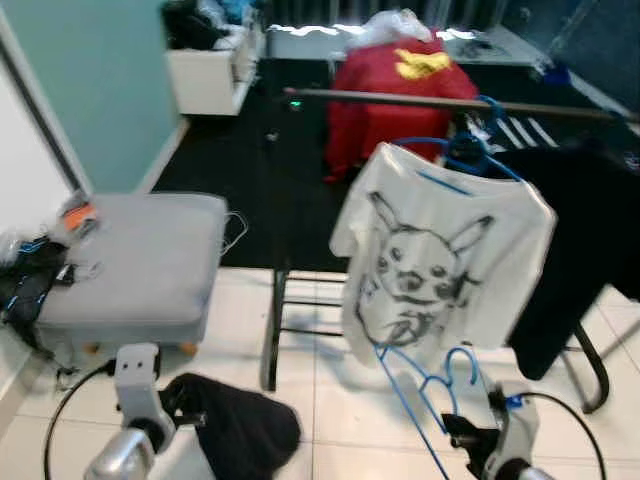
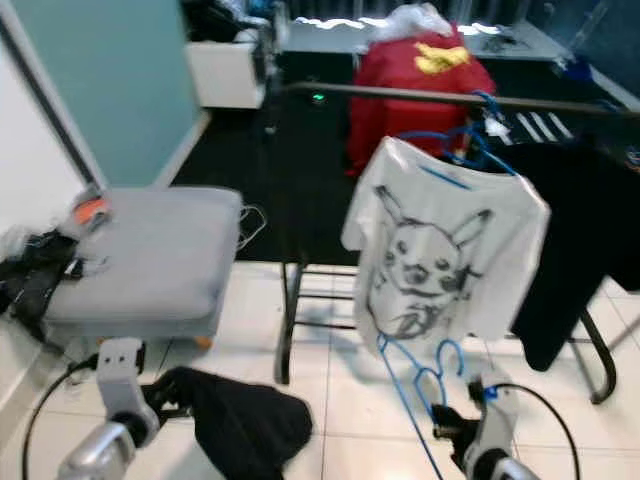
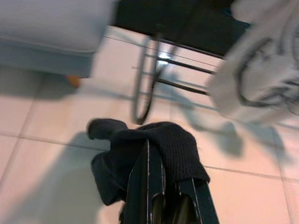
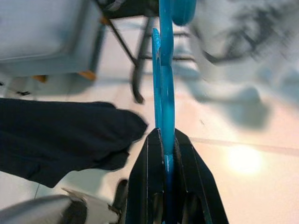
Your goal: Hang hanger
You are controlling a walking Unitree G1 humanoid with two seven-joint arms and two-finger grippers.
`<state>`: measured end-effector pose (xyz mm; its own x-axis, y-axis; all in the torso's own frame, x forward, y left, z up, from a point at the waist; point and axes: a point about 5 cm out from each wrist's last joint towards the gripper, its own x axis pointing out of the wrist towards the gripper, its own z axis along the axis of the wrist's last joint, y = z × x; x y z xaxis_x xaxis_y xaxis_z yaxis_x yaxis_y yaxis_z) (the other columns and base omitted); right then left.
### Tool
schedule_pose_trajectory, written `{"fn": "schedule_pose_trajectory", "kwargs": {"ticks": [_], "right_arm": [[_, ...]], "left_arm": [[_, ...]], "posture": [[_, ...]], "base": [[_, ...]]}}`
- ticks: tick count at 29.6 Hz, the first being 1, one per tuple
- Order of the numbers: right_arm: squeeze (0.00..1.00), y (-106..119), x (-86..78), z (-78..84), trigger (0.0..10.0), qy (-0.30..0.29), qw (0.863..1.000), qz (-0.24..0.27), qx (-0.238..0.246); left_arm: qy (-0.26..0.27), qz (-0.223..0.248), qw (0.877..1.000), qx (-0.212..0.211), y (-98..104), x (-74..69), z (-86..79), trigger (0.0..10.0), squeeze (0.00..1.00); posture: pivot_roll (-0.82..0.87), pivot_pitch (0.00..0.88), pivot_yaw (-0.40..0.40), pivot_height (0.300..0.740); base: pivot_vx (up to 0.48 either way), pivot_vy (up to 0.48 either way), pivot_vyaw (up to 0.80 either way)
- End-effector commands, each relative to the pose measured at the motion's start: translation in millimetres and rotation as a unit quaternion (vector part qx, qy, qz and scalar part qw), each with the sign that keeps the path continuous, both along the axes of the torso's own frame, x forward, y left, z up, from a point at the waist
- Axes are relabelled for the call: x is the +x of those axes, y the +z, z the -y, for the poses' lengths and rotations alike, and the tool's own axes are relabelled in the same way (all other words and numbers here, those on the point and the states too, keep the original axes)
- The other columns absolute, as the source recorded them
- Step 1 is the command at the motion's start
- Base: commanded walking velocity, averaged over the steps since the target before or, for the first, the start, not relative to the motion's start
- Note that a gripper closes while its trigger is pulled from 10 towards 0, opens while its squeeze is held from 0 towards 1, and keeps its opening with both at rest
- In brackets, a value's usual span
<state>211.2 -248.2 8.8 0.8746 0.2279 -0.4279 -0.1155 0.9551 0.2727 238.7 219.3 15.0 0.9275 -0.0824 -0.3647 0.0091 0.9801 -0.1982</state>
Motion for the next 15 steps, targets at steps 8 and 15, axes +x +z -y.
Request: {"fn": "schedule_pose_trajectory", "kwargs": {"ticks": [8,15], "right_arm": [[0.00,-13.0,-5.0,4.7,10.0,0.006,0.999,-0.028,-0.017],[0.00,-20.2,-5.3,5.3,10.0,0.012,0.997,-0.059,-0.041]], "left_arm": [[-0.035,0.016,0.999,0.004,-9.0,-0.4,3.8,10.0,0.00],[-0.019,0.007,1.000,-0.005,-13.7,-1.2,1.4,10.0,0.00]], "posture": [[0.00,0.099,-0.060,0.740],[0.00,0.090,-0.063,0.740]], "base": [[0.000,0.000,0.80],[0.000,0.000,0.80]]}}
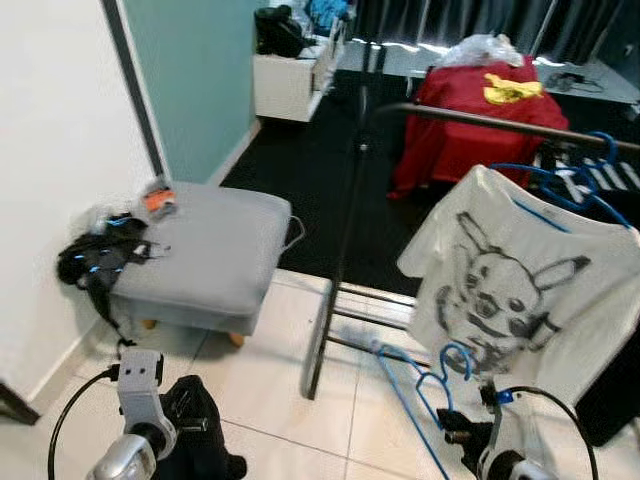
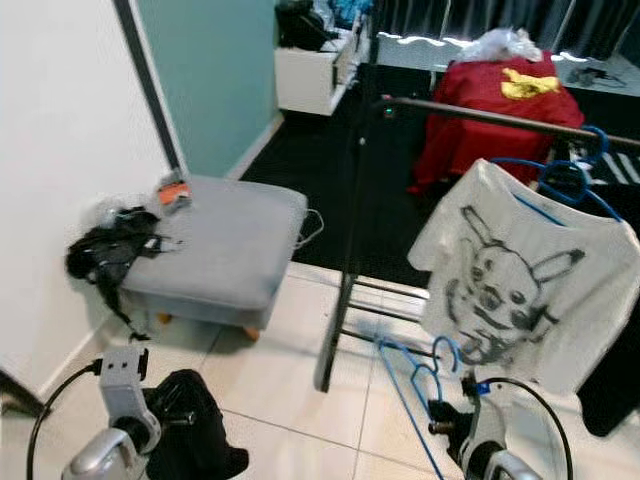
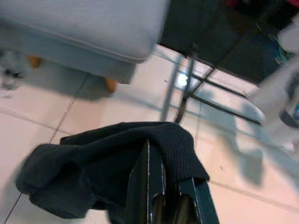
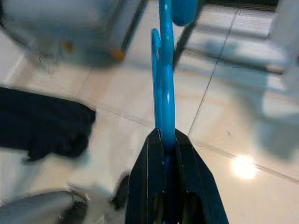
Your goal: Hang hanger
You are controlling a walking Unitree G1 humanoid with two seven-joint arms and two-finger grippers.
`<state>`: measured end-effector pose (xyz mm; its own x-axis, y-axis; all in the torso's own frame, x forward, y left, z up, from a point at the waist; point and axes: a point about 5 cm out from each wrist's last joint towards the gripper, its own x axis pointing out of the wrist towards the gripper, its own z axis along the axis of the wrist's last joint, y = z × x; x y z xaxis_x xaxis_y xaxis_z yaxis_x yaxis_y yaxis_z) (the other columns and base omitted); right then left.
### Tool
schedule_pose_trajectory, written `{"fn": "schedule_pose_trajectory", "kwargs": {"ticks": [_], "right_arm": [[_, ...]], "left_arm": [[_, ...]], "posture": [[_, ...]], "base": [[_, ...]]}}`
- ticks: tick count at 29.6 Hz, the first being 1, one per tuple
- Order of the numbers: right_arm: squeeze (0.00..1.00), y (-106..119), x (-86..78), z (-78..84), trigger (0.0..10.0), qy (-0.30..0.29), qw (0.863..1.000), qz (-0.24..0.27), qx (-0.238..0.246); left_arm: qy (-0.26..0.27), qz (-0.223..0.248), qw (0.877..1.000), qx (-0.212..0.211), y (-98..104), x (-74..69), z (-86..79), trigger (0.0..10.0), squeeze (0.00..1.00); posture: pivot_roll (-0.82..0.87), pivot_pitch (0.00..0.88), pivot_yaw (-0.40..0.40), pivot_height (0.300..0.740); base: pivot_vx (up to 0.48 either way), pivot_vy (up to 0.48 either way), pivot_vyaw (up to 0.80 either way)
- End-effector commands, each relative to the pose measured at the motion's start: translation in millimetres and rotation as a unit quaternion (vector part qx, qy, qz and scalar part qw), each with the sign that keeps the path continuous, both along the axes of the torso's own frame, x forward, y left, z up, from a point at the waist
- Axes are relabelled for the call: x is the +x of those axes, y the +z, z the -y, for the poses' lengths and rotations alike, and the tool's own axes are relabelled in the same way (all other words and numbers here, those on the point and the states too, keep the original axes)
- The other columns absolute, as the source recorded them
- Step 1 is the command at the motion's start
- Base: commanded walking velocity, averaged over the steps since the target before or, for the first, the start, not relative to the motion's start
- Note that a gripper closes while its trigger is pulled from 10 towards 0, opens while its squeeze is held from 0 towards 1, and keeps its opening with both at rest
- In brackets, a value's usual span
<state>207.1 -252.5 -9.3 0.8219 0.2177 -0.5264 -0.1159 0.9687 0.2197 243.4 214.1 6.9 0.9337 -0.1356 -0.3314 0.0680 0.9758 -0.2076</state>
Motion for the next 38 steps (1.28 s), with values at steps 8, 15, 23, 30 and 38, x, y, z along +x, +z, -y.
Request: {"fn": "schedule_pose_trajectory", "kwargs": {"ticks": [8,15,23,30,38], "right_arm": [[0.00,-9.3,-2.0,4.3,10.0,-0.030,0.999,-0.012,-0.016],[0.00,-13.0,-5.1,6.3,10.0,-0.063,0.997,0.000,-0.042],[0.00,-17.1,4.5,0.2,10.0,-0.047,0.998,-0.006,-0.046],[0.00,-19.2,22.9,-6.0,10.0,-0.073,0.996,-0.012,-0.050],[0.00,-18.3,22.4,13.3,10.0,-0.107,0.990,-0.023,-0.084]], "left_arm": [[0.011,-0.031,0.999,0.004,-14.2,-4.8,-5.7,10.0,0.00],[-0.004,-0.040,0.999,0.013,-18.8,-4.0,-3.7,10.0,0.00],[-0.015,-0.049,0.999,0.013,-21.0,2.4,-3.4,10.0,0.00],[0.004,-0.063,0.998,0.017,-19.8,17.2,-7.6,10.0,0.00],[0.041,-0.078,0.996,0.019,-23.5,18.4,-9.6,10.0,0.00]], "posture": [[-0.01,0.071,-0.057,0.740],[-0.01,0.057,-0.047,0.740],[0.01,0.014,-0.022,0.740],[0.03,0.000,-0.009,0.740],[0.00,0.000,0.001,0.740]], "base": [[0.000,0.000,0.80],[0.000,0.000,0.80],[0.000,0.000,0.80],[0.000,0.000,0.80],[0.000,0.000,0.80]]}}
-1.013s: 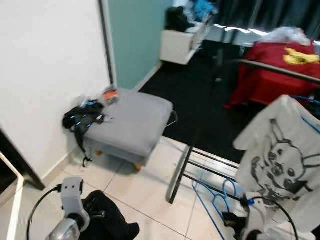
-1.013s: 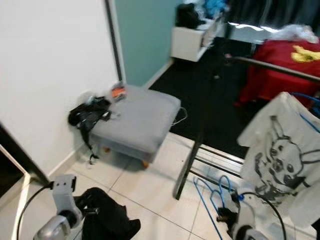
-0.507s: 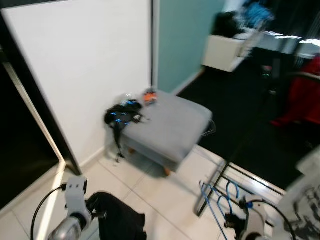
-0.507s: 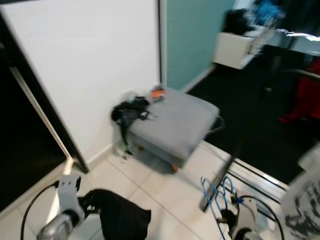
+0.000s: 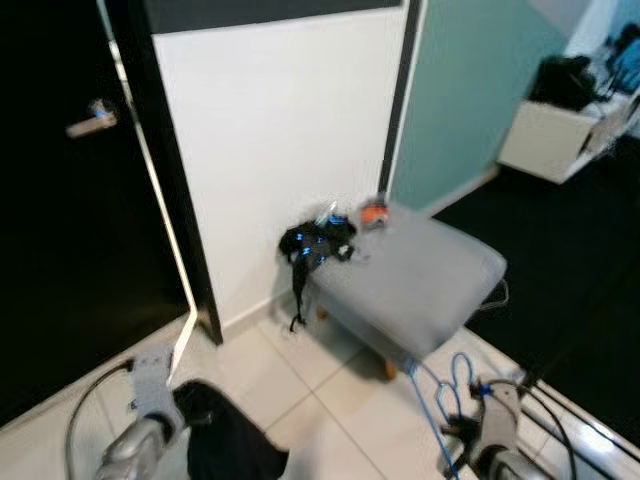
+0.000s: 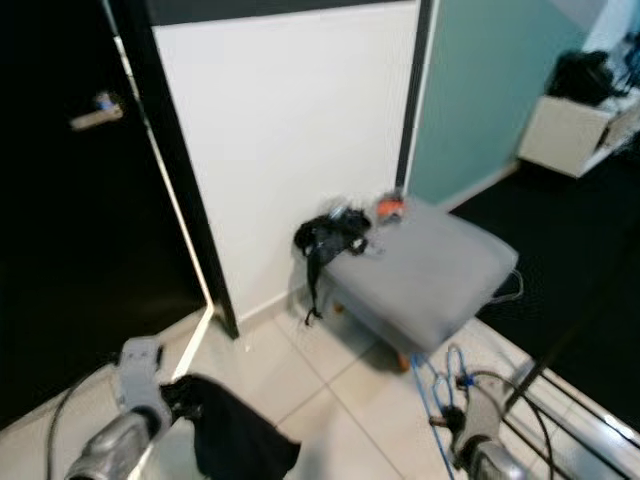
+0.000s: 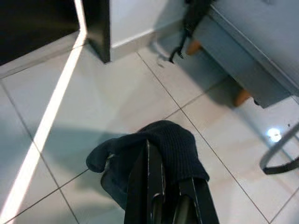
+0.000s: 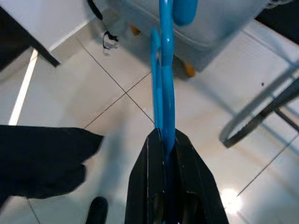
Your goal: Hang hanger
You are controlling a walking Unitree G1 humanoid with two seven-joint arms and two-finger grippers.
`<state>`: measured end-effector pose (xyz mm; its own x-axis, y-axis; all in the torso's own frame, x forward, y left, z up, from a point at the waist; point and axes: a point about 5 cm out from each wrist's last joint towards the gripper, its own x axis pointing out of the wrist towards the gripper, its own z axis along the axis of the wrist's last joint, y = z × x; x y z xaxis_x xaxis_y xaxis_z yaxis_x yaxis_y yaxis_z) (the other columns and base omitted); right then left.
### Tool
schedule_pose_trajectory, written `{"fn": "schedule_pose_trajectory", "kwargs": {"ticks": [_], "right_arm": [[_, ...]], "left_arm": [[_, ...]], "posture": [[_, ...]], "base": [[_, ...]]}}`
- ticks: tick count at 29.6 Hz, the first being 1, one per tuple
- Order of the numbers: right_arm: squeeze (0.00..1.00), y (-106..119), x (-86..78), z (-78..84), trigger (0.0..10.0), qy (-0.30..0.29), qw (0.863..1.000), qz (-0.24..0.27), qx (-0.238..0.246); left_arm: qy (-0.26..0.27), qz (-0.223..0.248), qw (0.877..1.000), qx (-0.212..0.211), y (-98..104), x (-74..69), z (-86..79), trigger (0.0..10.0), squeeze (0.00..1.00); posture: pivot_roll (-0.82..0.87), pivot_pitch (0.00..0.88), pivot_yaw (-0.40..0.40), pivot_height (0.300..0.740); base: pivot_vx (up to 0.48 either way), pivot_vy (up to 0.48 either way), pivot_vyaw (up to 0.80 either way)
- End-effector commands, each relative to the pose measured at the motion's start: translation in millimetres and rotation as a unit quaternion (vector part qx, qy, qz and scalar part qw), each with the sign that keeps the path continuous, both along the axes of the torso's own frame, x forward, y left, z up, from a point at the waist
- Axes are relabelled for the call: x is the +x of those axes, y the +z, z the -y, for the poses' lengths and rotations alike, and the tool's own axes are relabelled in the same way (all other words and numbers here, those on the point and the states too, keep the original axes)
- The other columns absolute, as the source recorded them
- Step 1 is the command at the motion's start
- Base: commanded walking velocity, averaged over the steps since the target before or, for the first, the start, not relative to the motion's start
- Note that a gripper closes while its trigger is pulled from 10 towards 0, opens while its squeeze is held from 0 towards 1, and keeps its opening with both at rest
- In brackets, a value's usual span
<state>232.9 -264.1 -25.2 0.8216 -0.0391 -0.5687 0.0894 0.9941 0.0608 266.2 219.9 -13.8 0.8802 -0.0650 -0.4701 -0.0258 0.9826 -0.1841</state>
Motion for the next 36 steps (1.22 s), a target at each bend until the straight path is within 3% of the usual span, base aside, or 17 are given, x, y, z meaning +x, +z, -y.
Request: {"fn": "schedule_pose_trajectory", "kwargs": {"ticks": [1,8,13,18,22,27,36], "right_arm": [[0.00,-2.0,-4.2,5.1,10.0,-0.008,1.000,-0.007,-0.010],[0.00,-4.8,-8.1,6.6,10.0,-0.011,1.000,-0.009,-0.012],[0.00,-13.7,-29.3,16.6,10.0,-0.039,0.999,-0.020,0.004],[0.00,-17.5,-38.1,19.6,10.0,-0.047,0.998,-0.025,0.016],[0.00,-23.4,-52.9,23.7,10.0,-0.064,0.997,-0.033,0.029],[0.00,-26.1,-61.7,25.0,10.0,-0.065,0.997,-0.034,0.036],[0.00,-32.4,-78.2,14.3,10.0,-0.039,0.998,-0.021,0.047]], "left_arm": [[0.014,-0.004,1.000,0.006,-3.2,-4.8,-5.1,10.0,0.00],[0.009,-0.012,1.000,0.008,-10.0,-11.3,-0.5,10.0,0.00],[0.003,-0.021,1.000,0.004,-14.4,-12.0,12.6,10.0,0.00],[0.003,-0.020,1.000,0.002,-16.7,-14.4,16.6,10.0,0.00],[0.007,-0.022,1.000,-0.005,-23.9,-25.5,19.6,10.0,0.00],[0.005,-0.021,1.000,-0.006,-27.2,-32.8,17.8,10.0,0.00],[0.002,-0.012,1.000,-0.005,-29.4,-49.5,-0.8,10.0,0.00]], "posture": [[-0.01,0.000,0.000,0.740],[-0.01,0.000,-0.040,0.740],[-0.01,0.000,-0.056,0.740],[-0.02,0.000,-0.052,0.740],[0.01,0.000,-0.059,0.740],[0.00,0.000,-0.046,0.740],[0.01,0.000,-0.027,0.740]], "base": [[0.000,0.000,0.80],[0.000,0.000,0.80],[0.000,0.000,0.80],[0.000,0.000,0.80],[0.000,0.000,0.80],[0.000,0.000,0.80],[0.000,0.000,0.80]]}}
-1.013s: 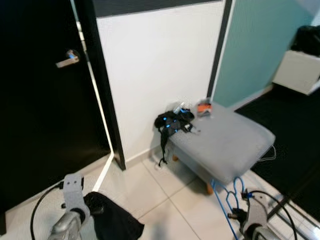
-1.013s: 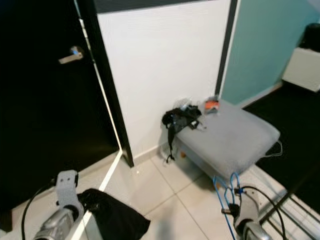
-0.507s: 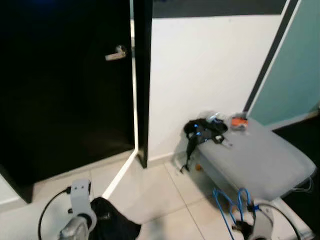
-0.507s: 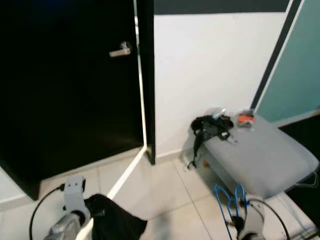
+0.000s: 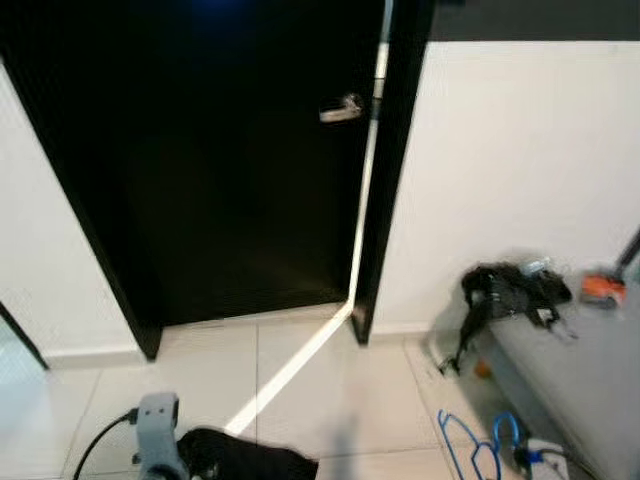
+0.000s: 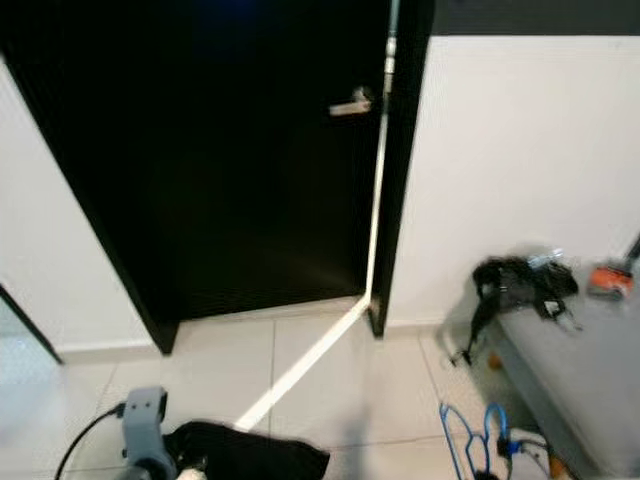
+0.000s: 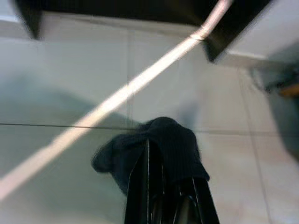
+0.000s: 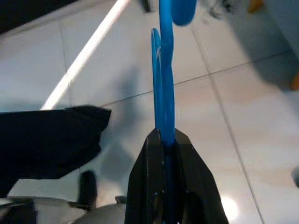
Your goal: Hang hanger
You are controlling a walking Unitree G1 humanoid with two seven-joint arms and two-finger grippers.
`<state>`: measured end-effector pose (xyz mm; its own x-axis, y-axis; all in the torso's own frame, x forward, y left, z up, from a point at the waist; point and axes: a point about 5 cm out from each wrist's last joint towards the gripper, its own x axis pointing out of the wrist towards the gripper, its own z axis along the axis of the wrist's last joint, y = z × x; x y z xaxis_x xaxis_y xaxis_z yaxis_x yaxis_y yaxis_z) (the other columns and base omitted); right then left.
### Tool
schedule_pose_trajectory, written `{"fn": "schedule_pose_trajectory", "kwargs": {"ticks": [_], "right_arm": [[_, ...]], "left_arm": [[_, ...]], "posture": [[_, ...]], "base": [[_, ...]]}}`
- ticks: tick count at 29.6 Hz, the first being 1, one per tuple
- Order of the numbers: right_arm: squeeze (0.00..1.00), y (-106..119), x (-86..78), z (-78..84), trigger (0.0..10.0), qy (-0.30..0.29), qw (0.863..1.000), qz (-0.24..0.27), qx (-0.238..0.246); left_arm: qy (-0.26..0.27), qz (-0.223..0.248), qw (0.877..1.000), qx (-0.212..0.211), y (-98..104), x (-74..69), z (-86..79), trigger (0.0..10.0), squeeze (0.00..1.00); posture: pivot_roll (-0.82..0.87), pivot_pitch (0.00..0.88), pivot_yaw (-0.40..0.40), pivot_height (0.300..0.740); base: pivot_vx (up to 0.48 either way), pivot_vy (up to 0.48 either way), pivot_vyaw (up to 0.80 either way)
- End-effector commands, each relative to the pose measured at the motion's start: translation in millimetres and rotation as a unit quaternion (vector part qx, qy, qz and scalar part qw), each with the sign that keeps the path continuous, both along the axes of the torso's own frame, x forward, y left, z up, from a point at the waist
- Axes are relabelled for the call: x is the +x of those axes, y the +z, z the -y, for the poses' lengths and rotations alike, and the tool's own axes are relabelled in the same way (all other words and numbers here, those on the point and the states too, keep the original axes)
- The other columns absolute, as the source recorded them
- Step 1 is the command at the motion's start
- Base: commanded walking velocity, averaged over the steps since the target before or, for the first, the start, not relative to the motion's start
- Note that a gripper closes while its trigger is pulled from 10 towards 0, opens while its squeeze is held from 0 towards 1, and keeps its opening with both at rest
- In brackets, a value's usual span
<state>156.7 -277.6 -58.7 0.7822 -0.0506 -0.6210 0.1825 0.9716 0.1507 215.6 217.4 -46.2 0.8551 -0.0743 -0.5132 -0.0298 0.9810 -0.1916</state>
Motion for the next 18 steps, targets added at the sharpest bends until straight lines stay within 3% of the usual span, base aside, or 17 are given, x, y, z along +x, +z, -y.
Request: {"fn": "schedule_pose_trajectory", "kwargs": {"ticks": [1,18], "right_arm": [[0.00,1.9,-2.6,0.1,10.0,0.011,1.000,0.014,-0.001],[0.00,7.1,7.0,-7.3,10.0,0.028,0.999,0.040,-0.010]], "left_arm": [[0.005,0.019,1.000,0.000,4.4,0.6,-6.2,10.0,0.00],[-0.001,0.037,0.999,0.001,14.1,9.1,-14.0,10.0,0.00]], "posture": [[0.01,0.000,-0.023,0.740],[0.03,0.000,-0.004,0.740]], "base": [[0.000,0.000,0.80],[0.000,0.000,0.80]]}}
